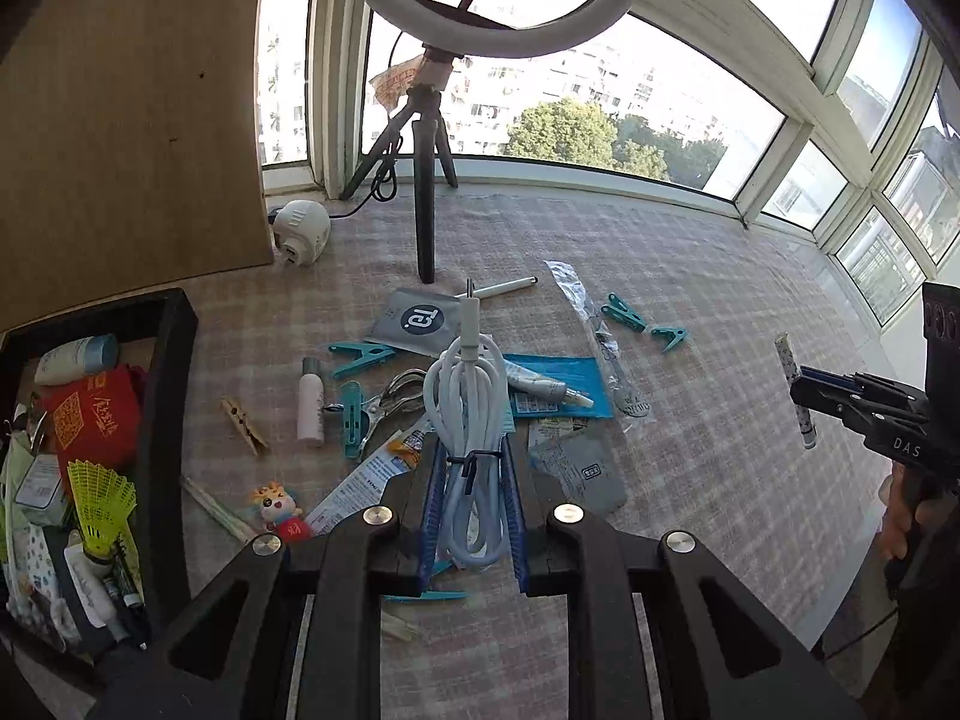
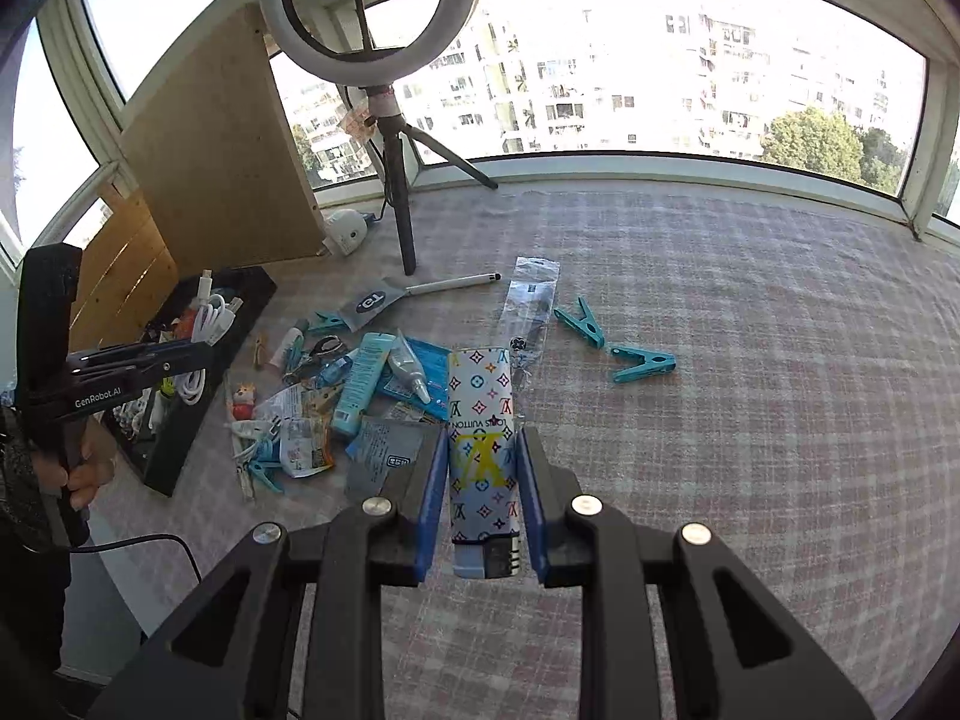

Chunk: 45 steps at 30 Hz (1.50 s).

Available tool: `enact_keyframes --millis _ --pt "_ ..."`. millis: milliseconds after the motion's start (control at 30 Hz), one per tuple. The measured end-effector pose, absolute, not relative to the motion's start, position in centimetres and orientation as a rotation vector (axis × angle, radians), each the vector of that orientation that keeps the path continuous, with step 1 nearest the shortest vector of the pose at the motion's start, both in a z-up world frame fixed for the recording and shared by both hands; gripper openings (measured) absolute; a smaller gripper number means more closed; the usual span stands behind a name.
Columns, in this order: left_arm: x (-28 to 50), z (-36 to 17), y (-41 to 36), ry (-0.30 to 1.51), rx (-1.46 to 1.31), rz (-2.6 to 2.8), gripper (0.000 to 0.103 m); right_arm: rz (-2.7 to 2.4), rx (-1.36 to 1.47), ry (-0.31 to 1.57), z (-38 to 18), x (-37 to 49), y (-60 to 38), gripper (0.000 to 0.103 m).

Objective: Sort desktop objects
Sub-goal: 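Carry white cable and patterned lighter into the black tray and release both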

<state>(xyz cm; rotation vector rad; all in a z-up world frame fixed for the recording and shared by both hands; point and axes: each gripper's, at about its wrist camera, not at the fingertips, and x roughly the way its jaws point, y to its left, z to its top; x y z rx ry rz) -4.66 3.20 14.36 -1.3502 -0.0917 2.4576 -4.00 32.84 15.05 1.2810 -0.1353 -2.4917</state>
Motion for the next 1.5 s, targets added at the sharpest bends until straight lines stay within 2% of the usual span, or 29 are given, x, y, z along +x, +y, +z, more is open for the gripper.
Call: enact_keyframes --millis 300,567,800,1067,1100,1133,1200,1367,1500 --pt "0.8 16.0 -11.6 -0.149 -1.365 2.65 0.018 -2.377 1.179 -0.057 18.1 -3.3 19.6 0.023" --pt "0.6 17.2 -24.1 -0.16 -1.385 2.814 0.018 -2.227 1.134 0.008 18.7 -3.8 5.5 0.023" --pt "-3.0 16.8 -30.0 -0.179 -1.389 2.844 0.018 -2.098 1.152 0.082 17.0 -3.1 -5.1 0.023" --pt "-8.6 15.6 -33.0 -0.157 -1.392 2.823 0.019 -2.012 1.153 0.126 16.2 -3.6 -11.8 0.024" --pt "-9.2 15.5 -33.3 -0.144 -1.409 2.852 0.027 -2.018 1.152 0.133 16.2 -3.7 -12.2 0.029" --pt "-9.9 15.3 -33.6 -0.131 -1.427 2.882 0.042 -2.035 1.151 0.143 16.2 -3.9 -12.5 0.046" --pt "-10.3 15.3 -34.4 -0.19 -1.39 2.906 0.044 -2.062 1.146 0.151 16.4 -4.2 -12.9 0.058" --pt "-10.0 15.1 -35.2 -0.283 -1.35 2.881 0.044 -2.093 1.167 0.119 16.1 -5.3 -11.8 0.058" --pt "-9.3 14.8 -34.6 -0.285 -1.351 2.849 0.044 -2.127 1.19 0.09 15.7 -5.7 -9.9 0.058"
